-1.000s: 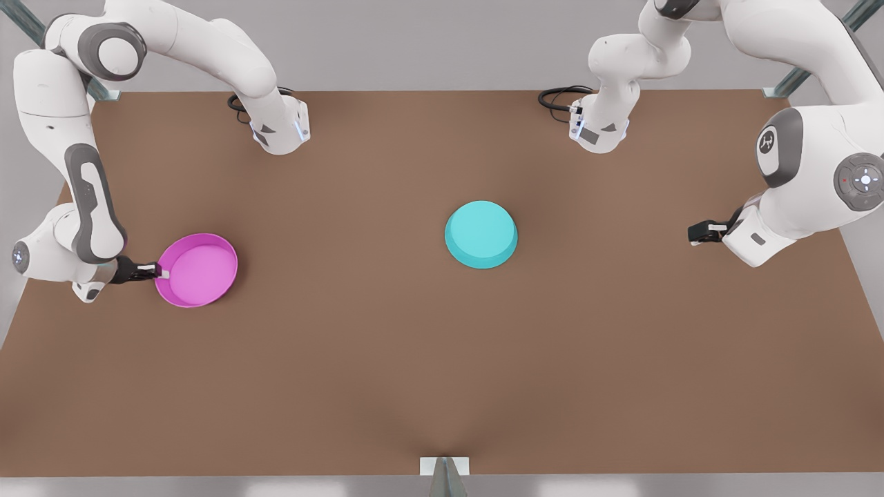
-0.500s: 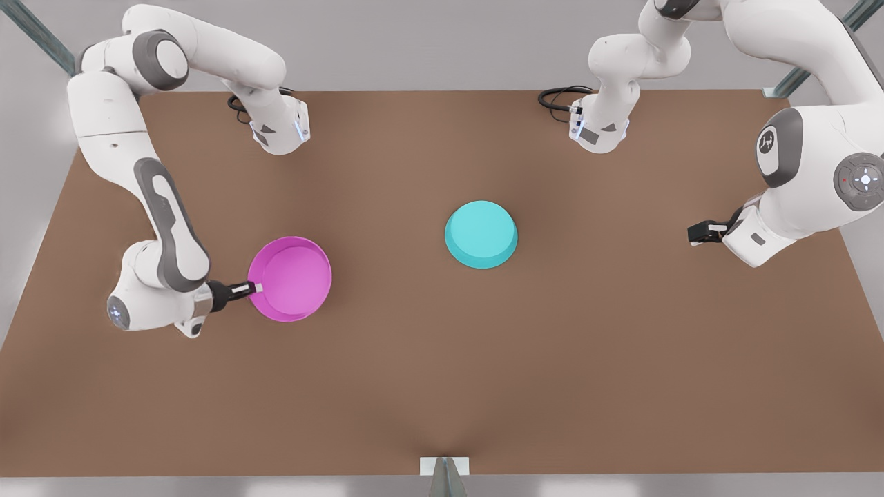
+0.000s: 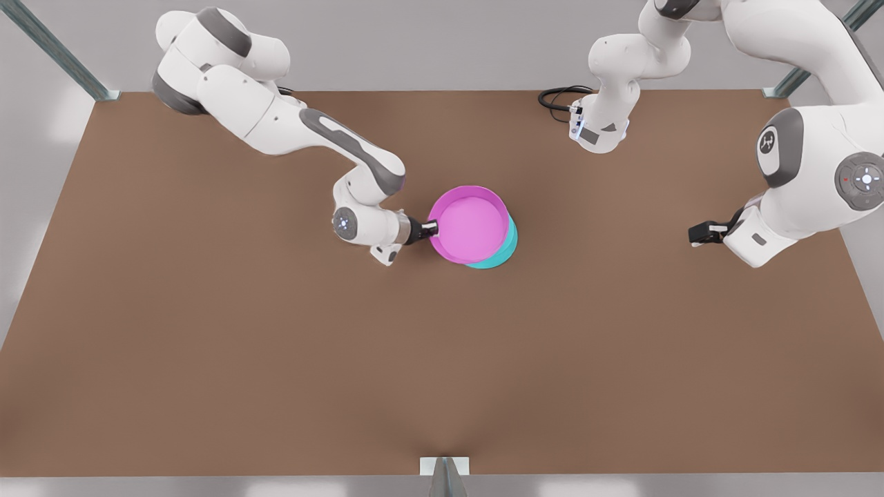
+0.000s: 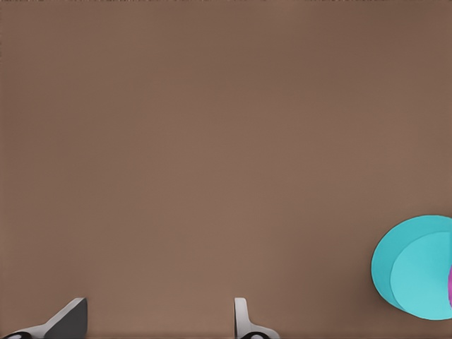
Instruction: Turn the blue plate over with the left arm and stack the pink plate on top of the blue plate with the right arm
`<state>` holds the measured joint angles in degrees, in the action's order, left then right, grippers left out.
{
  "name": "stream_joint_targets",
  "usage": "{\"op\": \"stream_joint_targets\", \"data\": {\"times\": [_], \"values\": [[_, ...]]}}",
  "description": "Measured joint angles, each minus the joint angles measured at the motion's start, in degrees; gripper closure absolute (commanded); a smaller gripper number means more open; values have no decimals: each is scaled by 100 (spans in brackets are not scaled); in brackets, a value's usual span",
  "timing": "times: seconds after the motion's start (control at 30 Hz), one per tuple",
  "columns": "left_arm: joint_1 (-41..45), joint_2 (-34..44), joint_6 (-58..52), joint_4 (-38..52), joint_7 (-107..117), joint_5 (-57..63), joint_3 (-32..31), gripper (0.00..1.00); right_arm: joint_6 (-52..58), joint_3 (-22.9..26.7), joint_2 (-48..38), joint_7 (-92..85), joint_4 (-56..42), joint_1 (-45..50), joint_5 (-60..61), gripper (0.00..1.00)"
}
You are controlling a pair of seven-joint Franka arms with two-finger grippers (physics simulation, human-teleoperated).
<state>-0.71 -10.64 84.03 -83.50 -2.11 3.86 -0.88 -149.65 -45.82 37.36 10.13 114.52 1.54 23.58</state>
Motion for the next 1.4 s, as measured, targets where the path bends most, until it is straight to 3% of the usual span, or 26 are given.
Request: {"op": "stream_joint_targets", "data": {"times": [0.23,0.37,0.53,0.73,0.77,0.8,0.83,0.87,1.07,1.13,1.17,1.23,1.3,1.33,1.37,1.4], "values": [[-1,-18,17,0,0,-2,3,0,-171,108,-52,1149,-186,678,-128,79],[0,-30,26,0,0,-7,2,0,122,282,-79,2169,-404,900,-804,79],[1,-35,70,0,-9,-7,0,0,270,889,-88,2439,-498,1525,-937,79],[-1,-35,61,0,-9,-9,0,0,273,976,-88,2517,-500,1550,-1214,79],[0,-35,61,0,-9,-9,0,0,273,976,-79,2512,-492,1550,-1281,75],[1,-35,61,0,-9,-9,0,0,278,977,-79,2527,-492,1550,-1330,54],[0,-35,61,0,-9,-9,0,0,279,978,-79,2538,-492,1551,-1363,18],[0,-35,61,0,-9,-9,0,0,272,979,-71,2540,-500,1555,-1367,0],[0,-35,61,0,-9,-9,0,0,372,957,-137,2759,-484,1534,-1351,0],[0,-35,61,0,-9,-9,0,0,1032,881,-637,3021,-530,1420,-1342,0],[4,-35,61,0,-4,-9,5,0,2016,879,-1128,3188,-809,1375,-1339,0],[1,-35,61,0,-8,-9,0,0,4879,910,-1243,3276,-2566,966,-1363,0],[-51,-27,61,0,-5,-9,0,0,6560,931,-1235,3159,-3623,-60,-2057,0],[-90,-27,61,0,-8,-9,1,0,6775,1233,-1251,2453,-3807,-243,-2410,0],[-73,-27,61,0,-9,-9,0,0,6786,2767,-1255,890,-3811,-115,-2043,0],[-55,-27,61,0,-9,-9,0,0,6760,3958,-1479,-329,-3667,244,-2053,0]]}}
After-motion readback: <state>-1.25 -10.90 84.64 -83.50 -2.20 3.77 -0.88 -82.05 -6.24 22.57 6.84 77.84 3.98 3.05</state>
